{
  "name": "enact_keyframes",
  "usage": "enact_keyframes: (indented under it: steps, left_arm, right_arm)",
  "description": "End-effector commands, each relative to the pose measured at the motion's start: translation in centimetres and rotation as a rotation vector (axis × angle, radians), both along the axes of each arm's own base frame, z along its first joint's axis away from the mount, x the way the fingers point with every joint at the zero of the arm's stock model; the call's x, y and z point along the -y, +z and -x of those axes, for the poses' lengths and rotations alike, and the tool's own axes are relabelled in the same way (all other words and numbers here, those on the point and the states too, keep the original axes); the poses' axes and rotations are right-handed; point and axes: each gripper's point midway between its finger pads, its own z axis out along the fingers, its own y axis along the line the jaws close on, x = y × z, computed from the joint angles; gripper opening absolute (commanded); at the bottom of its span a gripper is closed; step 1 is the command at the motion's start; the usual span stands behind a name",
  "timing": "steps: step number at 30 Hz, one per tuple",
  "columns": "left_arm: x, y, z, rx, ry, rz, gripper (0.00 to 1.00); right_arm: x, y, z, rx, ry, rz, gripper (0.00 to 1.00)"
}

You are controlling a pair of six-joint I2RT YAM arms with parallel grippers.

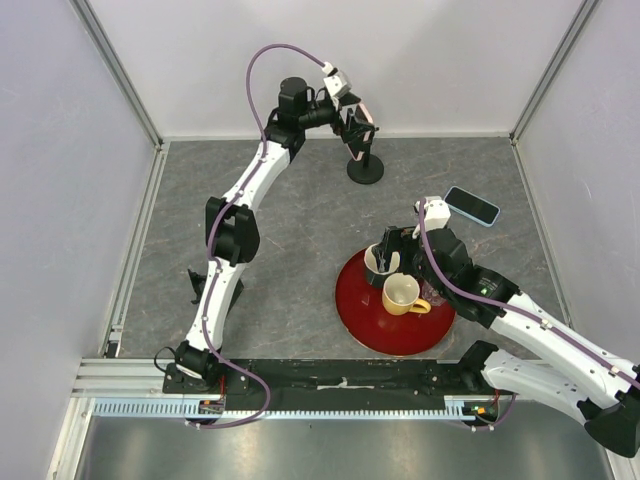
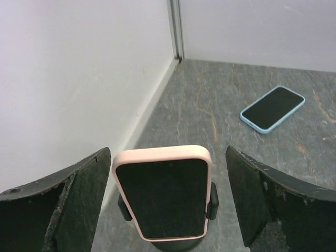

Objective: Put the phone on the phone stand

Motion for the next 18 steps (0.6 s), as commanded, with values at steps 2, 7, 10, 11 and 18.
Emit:
enact_keyframes:
  steps: [2, 7, 10, 11, 18]
  left_arm:
    - [-0.4, 10.9, 2.0, 0.218, -0.014, 0.127, 0.96]
    - [-1.1, 12.4, 2.8, 0.191, -0.028, 0.151, 0.97]
    - [-2.3, 14.3, 4.3, 0.137, -0.046, 0.171, 0.98]
    - [-2.5, 12.7, 4.5, 0.068, -0.044, 0.162, 0.98]
    - [-7.2, 16.1, 11.0, -0.035, 0.142, 0.291, 0.98]
  right_arm:
    - [-0.4, 2.9, -0.4, 0.057, -0.009, -0.068, 0.98]
    - [-0.6, 3.1, 0.0, 0.051, 0.011, -0.089, 0.98]
    - [-0.5, 3.4, 0.3, 0.052, 0.019, -0.093, 0.98]
    - [-0.4, 3.1, 0.3, 0.042, 0.019, -0.078, 0.98]
    - [-0.4, 2.7, 0.5, 0.037, 0.035, -0.057, 0.98]
